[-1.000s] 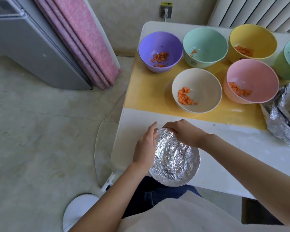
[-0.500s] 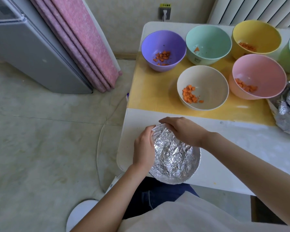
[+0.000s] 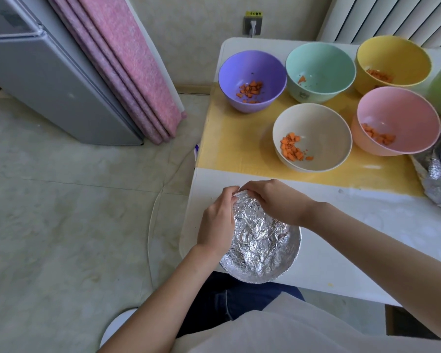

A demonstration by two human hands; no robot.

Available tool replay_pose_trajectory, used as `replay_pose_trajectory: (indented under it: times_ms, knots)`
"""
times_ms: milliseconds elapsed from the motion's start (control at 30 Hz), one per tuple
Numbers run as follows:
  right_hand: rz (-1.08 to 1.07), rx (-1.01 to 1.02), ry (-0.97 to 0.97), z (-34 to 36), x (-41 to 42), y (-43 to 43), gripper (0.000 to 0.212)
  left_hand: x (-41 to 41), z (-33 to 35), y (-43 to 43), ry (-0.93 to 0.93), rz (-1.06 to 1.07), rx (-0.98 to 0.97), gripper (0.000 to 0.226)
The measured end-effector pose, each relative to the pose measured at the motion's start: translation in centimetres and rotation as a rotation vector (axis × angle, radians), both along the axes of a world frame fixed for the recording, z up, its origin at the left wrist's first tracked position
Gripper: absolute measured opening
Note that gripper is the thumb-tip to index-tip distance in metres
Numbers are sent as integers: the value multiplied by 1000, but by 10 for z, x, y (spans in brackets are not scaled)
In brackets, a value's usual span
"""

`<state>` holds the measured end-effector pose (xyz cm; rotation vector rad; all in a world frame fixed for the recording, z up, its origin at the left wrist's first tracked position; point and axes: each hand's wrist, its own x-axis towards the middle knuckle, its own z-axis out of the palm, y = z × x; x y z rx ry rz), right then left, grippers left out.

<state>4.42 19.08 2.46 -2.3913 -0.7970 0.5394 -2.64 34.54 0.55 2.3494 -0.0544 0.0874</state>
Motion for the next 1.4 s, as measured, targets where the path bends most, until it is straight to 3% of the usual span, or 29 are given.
replay_pose_trajectory:
  times_ms: [200, 333, 500, 667, 833, 1033, 1233, 1400]
  knots:
    - [-71, -33, -53, 2, 1, -4, 43, 10, 9, -4, 68, 2, -11, 25]
    - [-125, 4, -45, 1, 0, -20, 41, 7, 15, -16, 108, 70, -48, 30]
    - [-30, 55, 50, 10, -2, -47, 47, 0, 21, -42, 63, 82, 55, 33]
    - [-33, 45, -7, 14, -10, -78, 55, -7, 24, -76, 65, 64, 54, 32]
    - [-112, 151, 51, 19, -20, -115, 26, -17, 27, -111, 55, 124, 35, 36]
    - [-209, 183, 45, 22, -34, -151, 27, -27, 34, -142, 49, 285, 9, 25]
    - [-194, 168, 88, 23, -33, -169, 31, -40, 29, -169, 30, 371, -32, 27]
    - [-244, 161, 112, 24, -37, -183, 34, -44, 25, -180, 35, 561, -114, 27]
